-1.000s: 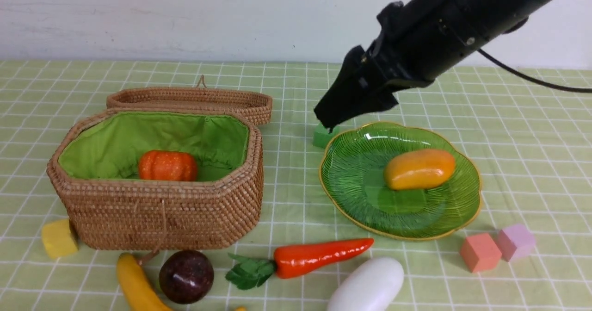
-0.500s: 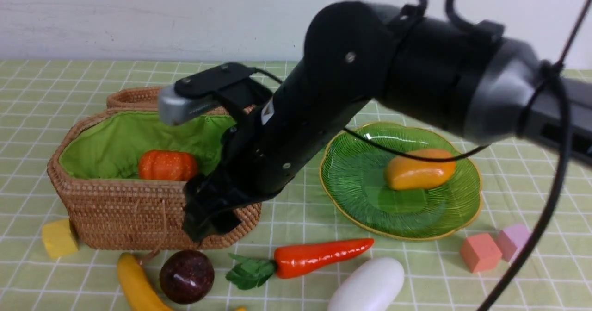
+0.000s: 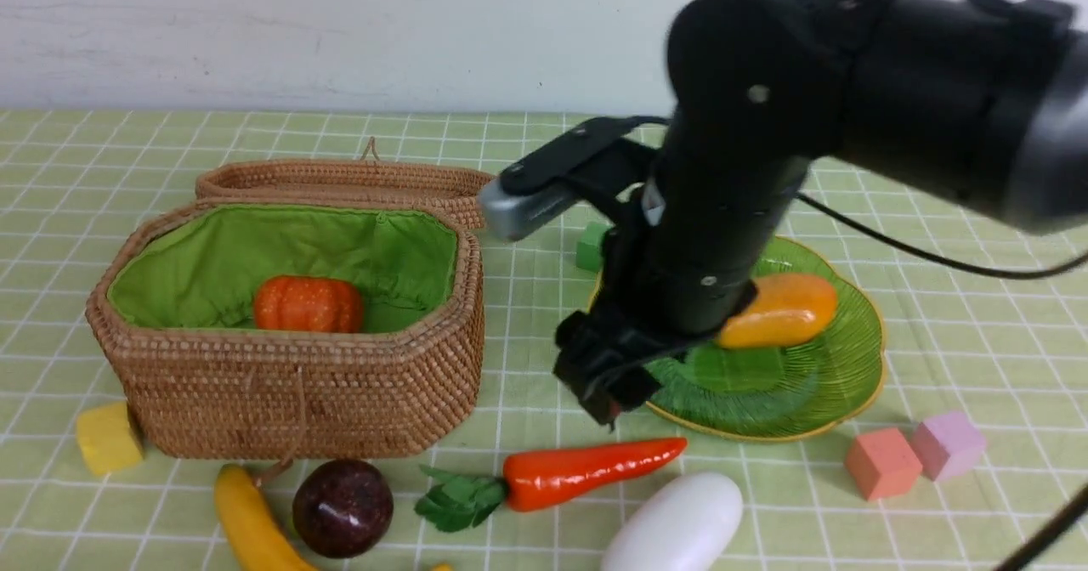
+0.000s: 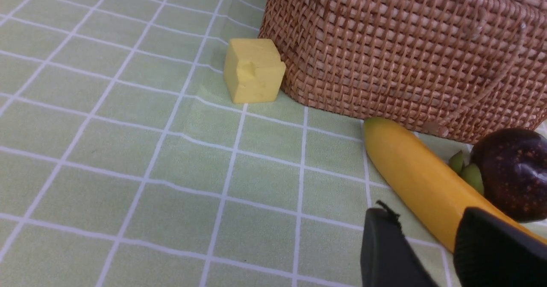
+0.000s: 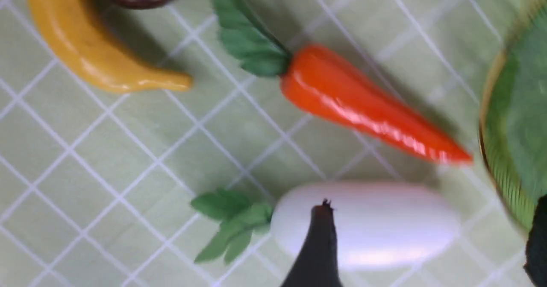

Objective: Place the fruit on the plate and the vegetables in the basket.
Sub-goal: Take a daikon with your right arm and place it on the basket on the left, then use the left arm to grab a banana and put it into the right plate

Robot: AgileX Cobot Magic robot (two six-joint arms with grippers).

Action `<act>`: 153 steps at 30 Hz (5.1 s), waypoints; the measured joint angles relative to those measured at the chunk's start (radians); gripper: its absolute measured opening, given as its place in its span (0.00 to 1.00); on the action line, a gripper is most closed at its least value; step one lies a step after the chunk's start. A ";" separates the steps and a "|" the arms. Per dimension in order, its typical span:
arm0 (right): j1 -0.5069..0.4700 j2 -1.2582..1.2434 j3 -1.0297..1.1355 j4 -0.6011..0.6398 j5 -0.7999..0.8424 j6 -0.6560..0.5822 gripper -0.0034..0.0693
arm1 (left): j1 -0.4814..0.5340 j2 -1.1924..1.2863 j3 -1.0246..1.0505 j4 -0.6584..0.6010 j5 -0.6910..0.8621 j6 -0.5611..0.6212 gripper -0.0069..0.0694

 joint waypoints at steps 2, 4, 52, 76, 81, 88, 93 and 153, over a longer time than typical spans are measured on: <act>-0.029 -0.058 0.108 0.043 -0.031 0.114 0.86 | 0.000 0.000 0.000 0.000 0.000 0.000 0.40; -0.056 -0.099 0.219 0.081 -0.090 0.272 0.86 | 0.000 0.000 0.000 0.000 0.000 0.000 0.40; -0.086 -0.086 0.006 0.389 -0.683 -0.345 0.78 | 0.000 0.000 0.000 0.000 0.000 0.000 0.40; -0.064 0.542 -0.569 0.590 -0.562 -0.697 0.78 | 0.000 0.000 0.000 0.000 0.000 0.000 0.40; -0.064 0.542 -0.569 0.593 -0.551 -0.697 0.84 | 0.000 0.000 0.000 0.000 0.000 0.000 0.40; -0.064 0.505 -0.569 0.569 -0.506 -0.697 0.96 | 0.000 0.000 0.000 0.000 0.000 0.000 0.40; -0.064 0.375 -0.569 0.402 -0.371 -0.648 0.82 | 0.000 0.000 0.000 0.000 0.000 0.000 0.40; -0.409 -1.233 0.883 -0.094 -0.295 0.076 0.04 | 0.000 0.000 0.000 0.000 0.000 0.000 0.40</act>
